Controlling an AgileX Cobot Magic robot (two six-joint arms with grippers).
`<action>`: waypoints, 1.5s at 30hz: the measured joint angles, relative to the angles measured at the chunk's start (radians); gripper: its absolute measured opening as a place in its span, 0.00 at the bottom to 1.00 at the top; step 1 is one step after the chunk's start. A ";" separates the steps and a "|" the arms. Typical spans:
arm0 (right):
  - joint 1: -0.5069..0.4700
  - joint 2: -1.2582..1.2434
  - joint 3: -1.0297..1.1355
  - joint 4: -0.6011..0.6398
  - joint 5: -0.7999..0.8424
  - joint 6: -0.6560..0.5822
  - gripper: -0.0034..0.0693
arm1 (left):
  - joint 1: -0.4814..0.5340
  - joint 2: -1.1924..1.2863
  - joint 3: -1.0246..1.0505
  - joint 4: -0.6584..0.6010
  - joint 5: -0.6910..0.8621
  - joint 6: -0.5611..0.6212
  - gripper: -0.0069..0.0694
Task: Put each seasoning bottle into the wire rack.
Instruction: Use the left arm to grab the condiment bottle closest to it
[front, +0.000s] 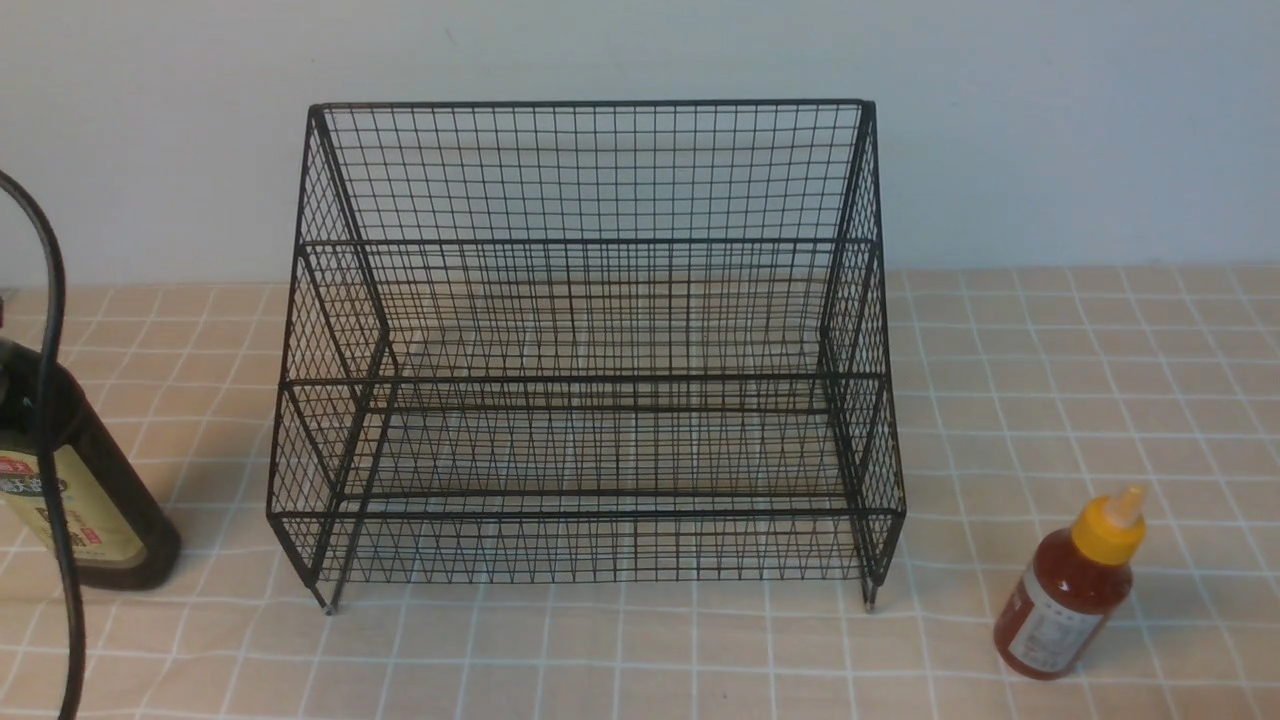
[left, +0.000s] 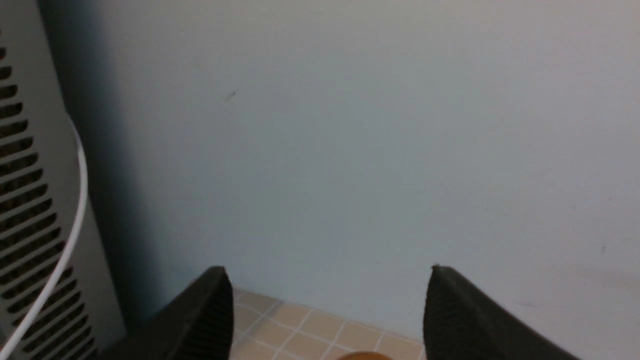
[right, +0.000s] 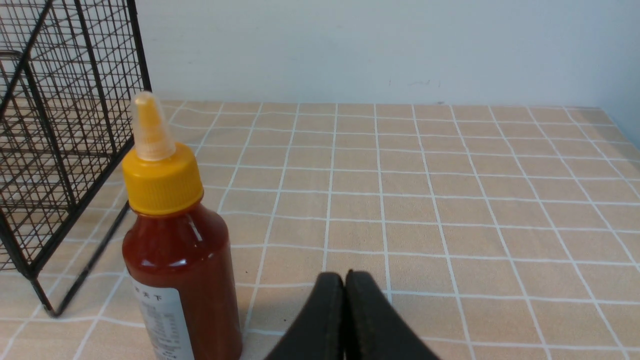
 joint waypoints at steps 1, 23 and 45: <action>0.000 0.000 0.000 0.000 0.000 0.000 0.03 | 0.000 0.041 -0.012 -0.008 -0.025 0.010 0.70; 0.000 0.000 0.000 0.000 0.000 0.001 0.03 | -0.001 0.292 -0.059 0.038 -0.194 -0.058 0.70; 0.000 0.000 0.000 0.000 0.000 0.001 0.03 | -0.010 0.175 -0.046 -0.030 -0.025 -0.060 0.70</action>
